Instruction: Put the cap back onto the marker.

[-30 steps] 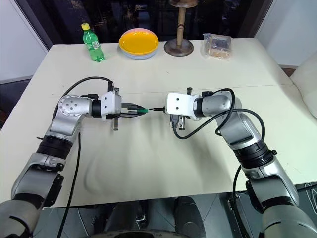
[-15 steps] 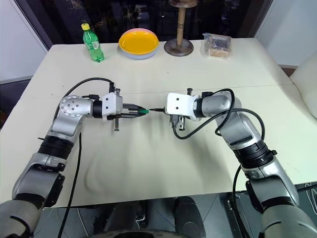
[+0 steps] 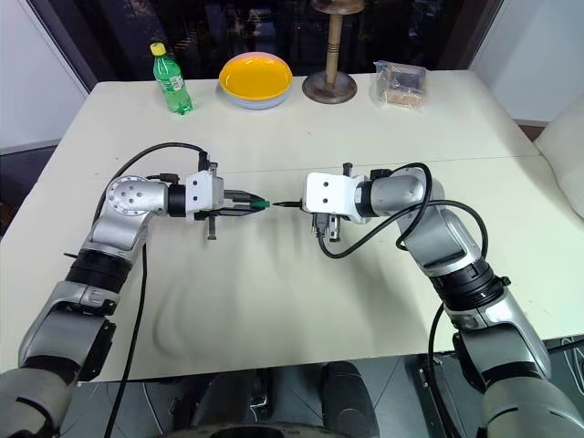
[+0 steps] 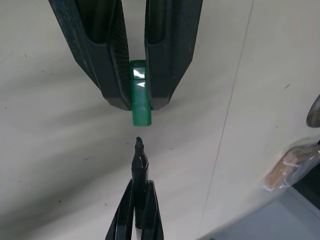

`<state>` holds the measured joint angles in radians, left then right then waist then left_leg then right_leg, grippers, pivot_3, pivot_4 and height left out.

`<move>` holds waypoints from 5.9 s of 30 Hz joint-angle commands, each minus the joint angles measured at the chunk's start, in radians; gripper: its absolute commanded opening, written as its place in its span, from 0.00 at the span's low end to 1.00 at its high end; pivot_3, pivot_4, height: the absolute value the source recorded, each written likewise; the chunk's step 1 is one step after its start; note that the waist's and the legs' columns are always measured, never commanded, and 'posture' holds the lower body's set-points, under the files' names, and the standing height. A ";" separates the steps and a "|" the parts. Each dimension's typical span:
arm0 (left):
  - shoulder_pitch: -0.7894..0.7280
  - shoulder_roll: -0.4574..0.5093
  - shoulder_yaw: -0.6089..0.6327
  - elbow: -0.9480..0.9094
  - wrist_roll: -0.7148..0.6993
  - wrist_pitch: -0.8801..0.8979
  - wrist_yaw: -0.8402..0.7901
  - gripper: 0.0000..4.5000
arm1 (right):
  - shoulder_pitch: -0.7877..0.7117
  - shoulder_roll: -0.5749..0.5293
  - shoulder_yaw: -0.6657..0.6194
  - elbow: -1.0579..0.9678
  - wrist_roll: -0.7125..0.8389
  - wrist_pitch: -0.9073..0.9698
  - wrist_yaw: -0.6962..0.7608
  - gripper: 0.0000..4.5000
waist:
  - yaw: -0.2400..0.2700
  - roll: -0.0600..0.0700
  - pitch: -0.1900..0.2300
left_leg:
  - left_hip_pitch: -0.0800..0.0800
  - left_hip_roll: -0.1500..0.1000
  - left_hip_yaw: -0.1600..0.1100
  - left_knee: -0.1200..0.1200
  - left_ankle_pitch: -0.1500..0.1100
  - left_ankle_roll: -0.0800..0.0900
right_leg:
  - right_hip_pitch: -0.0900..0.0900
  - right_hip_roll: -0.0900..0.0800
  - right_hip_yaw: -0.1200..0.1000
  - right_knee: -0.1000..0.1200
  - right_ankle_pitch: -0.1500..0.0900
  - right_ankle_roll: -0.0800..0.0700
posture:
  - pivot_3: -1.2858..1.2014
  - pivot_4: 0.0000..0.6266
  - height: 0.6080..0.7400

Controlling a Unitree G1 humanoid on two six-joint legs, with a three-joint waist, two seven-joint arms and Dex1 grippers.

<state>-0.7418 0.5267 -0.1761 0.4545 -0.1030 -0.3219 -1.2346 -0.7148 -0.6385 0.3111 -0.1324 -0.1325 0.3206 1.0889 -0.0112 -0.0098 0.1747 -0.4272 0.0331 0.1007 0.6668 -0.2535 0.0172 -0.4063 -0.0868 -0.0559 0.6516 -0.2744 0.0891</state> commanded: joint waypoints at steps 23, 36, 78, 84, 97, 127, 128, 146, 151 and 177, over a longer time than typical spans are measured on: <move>-0.008 -0.002 0.015 -0.059 -0.031 0.017 -0.010 0.00 | -0.006 -0.002 0.000 -0.006 0.005 -0.018 -0.006 0.01 | 0.000 0.000 0.000 | 0.000 0.000 0.000 0.000 0.000 0.000 | 0.000 0.000 0.000 0.000 0.000 0.000 | 0.52 0.24 1.00; 0.001 0.000 0.012 -0.080 -0.038 0.037 -0.011 0.00 | -0.009 -0.003 0.007 0.001 0.007 -0.020 -0.005 0.01 | 0.000 0.000 0.000 | 0.000 0.000 0.000 0.000 0.000 0.000 | 0.000 0.000 0.000 0.000 0.000 0.000 | 0.52 0.24 1.00; -0.013 -0.014 -0.003 -0.044 -0.006 0.019 -0.022 0.00 | -0.012 -0.002 0.010 -0.037 0.015 0.011 0.000 0.01 | 0.000 0.000 0.000 | 0.000 0.000 0.000 0.000 0.000 0.000 | 0.000 0.000 0.000 0.000 0.000 0.000 | 0.52 0.24 1.00; -0.018 -0.018 -0.002 -0.039 -0.005 0.017 -0.025 0.00 | -0.006 0.000 0.014 -0.043 0.013 0.018 -0.003 0.01 | 0.000 0.000 0.000 | 0.000 0.000 0.000 0.000 0.000 0.000 | 0.000 0.000 0.000 0.000 0.000 0.000 | 0.52 0.24 1.00; -0.036 -0.038 -0.010 -0.017 0.006 0.006 -0.017 0.00 | -0.005 0.026 0.035 -0.079 0.016 0.051 -0.005 0.01 | 0.000 0.000 0.000 | 0.000 0.000 0.000 0.000 0.000 0.000 | 0.000 0.000 0.000 0.000 0.000 0.000 | 0.52 0.24 1.00; -0.061 -0.059 -0.040 0.073 0.073 -0.121 0.034 0.00 | -0.054 0.107 0.102 -0.056 -0.047 0.075 -0.016 0.01 | -0.001 0.000 0.000 | 0.000 0.000 0.000 0.000 0.000 0.000 | 0.000 0.000 0.000 0.000 0.000 0.000 | 0.52 0.24 1.00; -0.059 -0.060 -0.040 0.072 0.072 -0.119 0.034 0.00 | -0.053 0.109 0.104 -0.057 -0.049 0.075 -0.017 0.01 | -0.001 0.000 0.000 | 0.000 0.000 0.000 0.000 0.000 0.000 | 0.000 0.000 0.000 0.000 0.000 0.000 | 0.52 0.24 1.00; -0.064 -0.076 -0.047 0.069 0.067 -0.110 0.033 0.00 | -0.063 0.146 0.118 -0.073 -0.077 0.076 -0.020 0.01 | 0.000 0.000 0.000 | 0.000 0.000 0.000 0.000 0.000 0.000 | 0.000 0.000 0.000 0.000 0.000 0.000 | 0.52 0.24 1.00; -0.055 -0.072 -0.041 0.053 0.062 -0.094 0.038 0.00 | -0.058 0.139 0.113 -0.065 -0.079 0.063 -0.019 0.01 | 0.000 0.000 0.000 | 0.000 0.000 0.000 0.000 0.000 0.000 | 0.000 0.000 0.000 0.000 0.000 0.000 | 0.52 0.24 1.00; 0.129 0.019 0.055 -0.298 -0.011 0.177 0.157 0.86 | -0.043 0.036 0.059 0.032 -0.072 -0.023 -0.007 0.00 | -0.001 0.000 0.000 | 0.000 0.000 0.000 0.000 0.000 0.000 | 0.000 0.000 0.000 0.001 0.000 0.000 | 0.52 0.24 1.00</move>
<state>-0.6141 0.5373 -0.1599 0.2309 -0.0791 -0.1784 -1.1012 -0.7538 -0.5925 0.4061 -0.0837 -0.2196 0.3134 1.0860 -0.0123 -0.0098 0.1747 -0.4272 0.0335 0.1004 0.6669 -0.2535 0.0172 -0.4065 -0.0869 -0.0559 0.6521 -0.2743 0.0892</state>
